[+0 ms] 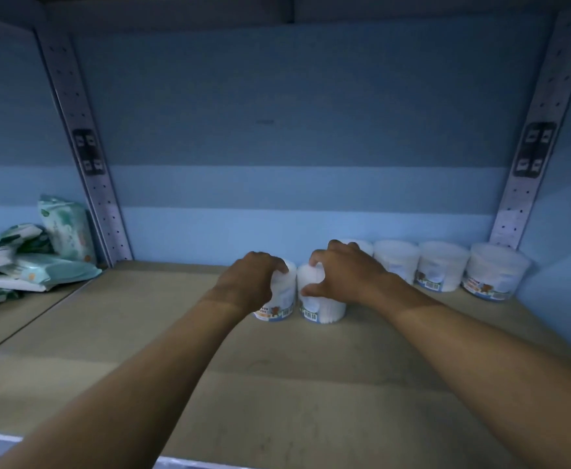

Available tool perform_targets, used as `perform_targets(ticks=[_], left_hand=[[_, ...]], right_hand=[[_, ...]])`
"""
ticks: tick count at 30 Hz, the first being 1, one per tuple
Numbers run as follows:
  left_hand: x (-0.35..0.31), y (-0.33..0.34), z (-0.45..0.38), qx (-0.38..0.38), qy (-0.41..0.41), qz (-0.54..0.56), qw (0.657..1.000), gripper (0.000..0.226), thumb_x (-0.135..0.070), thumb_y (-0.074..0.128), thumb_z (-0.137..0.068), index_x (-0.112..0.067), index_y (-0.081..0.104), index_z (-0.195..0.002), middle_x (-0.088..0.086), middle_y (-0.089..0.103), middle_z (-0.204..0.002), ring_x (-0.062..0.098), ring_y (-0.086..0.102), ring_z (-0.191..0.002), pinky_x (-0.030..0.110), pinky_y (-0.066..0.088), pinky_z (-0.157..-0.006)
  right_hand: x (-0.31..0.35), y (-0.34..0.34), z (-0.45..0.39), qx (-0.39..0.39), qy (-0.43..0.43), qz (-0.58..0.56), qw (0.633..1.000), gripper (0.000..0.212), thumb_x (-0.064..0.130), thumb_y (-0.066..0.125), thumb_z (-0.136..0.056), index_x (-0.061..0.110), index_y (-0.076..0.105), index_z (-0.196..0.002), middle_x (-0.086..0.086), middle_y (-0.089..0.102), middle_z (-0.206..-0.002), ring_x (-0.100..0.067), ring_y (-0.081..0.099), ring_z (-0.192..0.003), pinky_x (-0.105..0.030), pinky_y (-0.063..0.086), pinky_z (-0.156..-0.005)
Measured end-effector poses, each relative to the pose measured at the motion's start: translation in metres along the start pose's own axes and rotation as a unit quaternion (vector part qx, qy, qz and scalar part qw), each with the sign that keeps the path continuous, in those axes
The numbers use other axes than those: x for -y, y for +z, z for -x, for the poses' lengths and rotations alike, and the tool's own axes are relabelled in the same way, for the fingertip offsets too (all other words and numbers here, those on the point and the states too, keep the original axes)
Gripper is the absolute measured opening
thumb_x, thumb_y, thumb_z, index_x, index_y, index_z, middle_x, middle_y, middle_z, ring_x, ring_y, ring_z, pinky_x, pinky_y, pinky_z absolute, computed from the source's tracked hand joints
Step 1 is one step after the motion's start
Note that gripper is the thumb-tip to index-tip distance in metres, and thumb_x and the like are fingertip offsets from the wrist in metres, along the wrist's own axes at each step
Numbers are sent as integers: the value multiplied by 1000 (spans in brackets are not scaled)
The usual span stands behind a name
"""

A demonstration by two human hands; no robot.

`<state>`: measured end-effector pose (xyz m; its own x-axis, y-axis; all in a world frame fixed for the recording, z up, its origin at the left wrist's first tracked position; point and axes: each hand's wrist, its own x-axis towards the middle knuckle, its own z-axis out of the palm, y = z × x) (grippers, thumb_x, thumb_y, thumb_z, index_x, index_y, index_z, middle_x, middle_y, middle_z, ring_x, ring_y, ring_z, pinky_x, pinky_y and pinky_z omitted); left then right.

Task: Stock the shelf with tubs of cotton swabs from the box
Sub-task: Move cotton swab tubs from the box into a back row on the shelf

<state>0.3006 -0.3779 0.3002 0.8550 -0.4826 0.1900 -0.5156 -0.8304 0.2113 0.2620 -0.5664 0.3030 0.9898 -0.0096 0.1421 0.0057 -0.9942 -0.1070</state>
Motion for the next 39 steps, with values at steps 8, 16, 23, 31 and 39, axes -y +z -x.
perform_targets(ticks=[8, 16, 23, 31, 39], left_hand=[[13, 8, -38, -11, -3, -16, 1000, 56, 2, 55, -88, -29, 57, -134, -2, 52, -142, 21, 48, -130, 30, 40, -103], [18, 15, -62, -21, -15, -39, 999, 54, -4, 53, -91, -29, 53, -139, 2, 52, -143, 24, 47, -131, 34, 41, -102], [23, 15, -72, -17, -12, -65, 998, 52, -7, 51, -93, -27, 51, -141, 2, 49, -146, 24, 41, -135, 35, 38, -106], [25, 14, -79, -15, -18, -83, 996, 50, -13, 53, -95, -25, 50, -143, 4, 47, -148, 26, 43, -134, 33, 39, -105], [19, 12, -76, -18, -40, -72, 996, 44, -17, 49, -96, -20, 52, -141, 10, 49, -145, 30, 47, -130, 37, 43, -103]], right_hand=[[-3, 4, -36, -5, -6, 25, 1000, 60, 61, 67, -82, 24, 58, -129, -6, 53, -128, -31, 47, -119, -42, 46, -95], [5, 14, -58, -31, -21, 3, 999, 57, 54, 70, -83, 22, 58, -128, -7, 54, -125, -30, 49, -118, -40, 46, -95], [6, 19, -71, -26, -33, 10, 999, 51, 49, 67, -88, 25, 58, -132, -7, 53, -130, -31, 48, -120, -38, 45, -96], [2, 29, -84, -41, -42, -8, 998, 36, 41, 62, -92, 21, 63, -121, -9, 53, -119, -33, 50, -114, -32, 39, -83], [0, 36, -95, -38, -23, -11, 999, 50, 43, 56, -98, 26, 48, -144, -8, 45, -140, -33, 40, -127, -39, 41, -97]])
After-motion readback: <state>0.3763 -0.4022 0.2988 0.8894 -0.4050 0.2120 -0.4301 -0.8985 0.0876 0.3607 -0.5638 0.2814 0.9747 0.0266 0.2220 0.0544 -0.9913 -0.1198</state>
